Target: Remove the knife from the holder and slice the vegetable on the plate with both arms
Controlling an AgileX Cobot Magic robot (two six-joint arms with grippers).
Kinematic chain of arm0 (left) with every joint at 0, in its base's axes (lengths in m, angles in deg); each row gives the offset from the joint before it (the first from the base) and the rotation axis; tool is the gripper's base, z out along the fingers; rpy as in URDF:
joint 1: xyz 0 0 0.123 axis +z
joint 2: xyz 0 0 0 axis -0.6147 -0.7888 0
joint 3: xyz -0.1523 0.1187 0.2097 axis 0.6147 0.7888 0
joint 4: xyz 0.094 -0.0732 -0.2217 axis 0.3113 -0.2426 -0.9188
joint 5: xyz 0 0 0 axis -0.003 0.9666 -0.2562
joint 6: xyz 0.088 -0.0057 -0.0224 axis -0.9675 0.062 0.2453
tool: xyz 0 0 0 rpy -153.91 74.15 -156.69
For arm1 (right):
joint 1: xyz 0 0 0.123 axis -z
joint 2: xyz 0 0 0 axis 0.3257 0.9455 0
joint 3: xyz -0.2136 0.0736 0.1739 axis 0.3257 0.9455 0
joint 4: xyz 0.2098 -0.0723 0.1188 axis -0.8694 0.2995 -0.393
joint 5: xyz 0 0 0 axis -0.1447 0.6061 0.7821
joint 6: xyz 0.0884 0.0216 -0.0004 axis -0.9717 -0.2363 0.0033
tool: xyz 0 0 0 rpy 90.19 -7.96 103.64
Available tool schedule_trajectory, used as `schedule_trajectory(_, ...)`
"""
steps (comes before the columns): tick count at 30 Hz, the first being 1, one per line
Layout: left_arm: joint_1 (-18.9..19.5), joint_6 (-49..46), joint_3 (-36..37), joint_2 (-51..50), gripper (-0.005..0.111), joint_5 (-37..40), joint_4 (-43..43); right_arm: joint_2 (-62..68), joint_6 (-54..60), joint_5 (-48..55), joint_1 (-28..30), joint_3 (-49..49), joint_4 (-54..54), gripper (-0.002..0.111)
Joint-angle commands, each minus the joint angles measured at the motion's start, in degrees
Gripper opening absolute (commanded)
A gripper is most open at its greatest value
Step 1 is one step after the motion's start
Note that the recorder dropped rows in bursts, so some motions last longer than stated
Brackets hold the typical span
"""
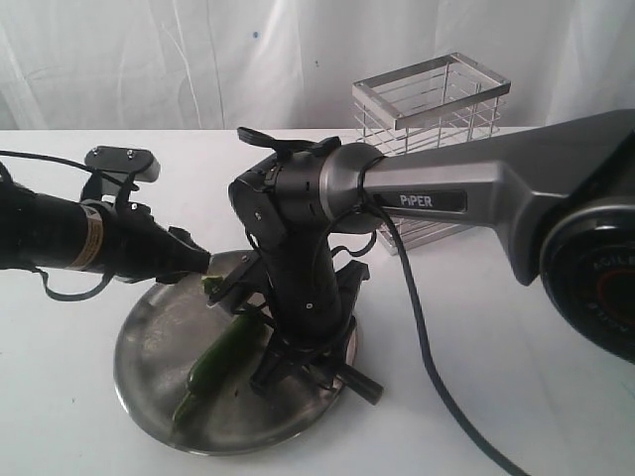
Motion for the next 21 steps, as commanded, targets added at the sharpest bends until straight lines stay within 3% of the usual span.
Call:
schedule_trajectory(1,-0.2,-0.5,-0.9,-1.9,0.054,-1.3,0.4,0.7,0.7,0.5,0.6,0.2,-0.2,0.0)
schedule_trajectory(14,-0.2,-1.5,-0.9,-4.8,0.054,-2.4,0.0,0.7,0.7,0.5,0.6,0.2,-0.4,0.0)
schedule_trajectory(21,-0.2,-9.5,-0.9,-8.6,0.054,-2.3,-9.6,0.7,0.7,0.5,0.6,0.2,-0.5,0.0)
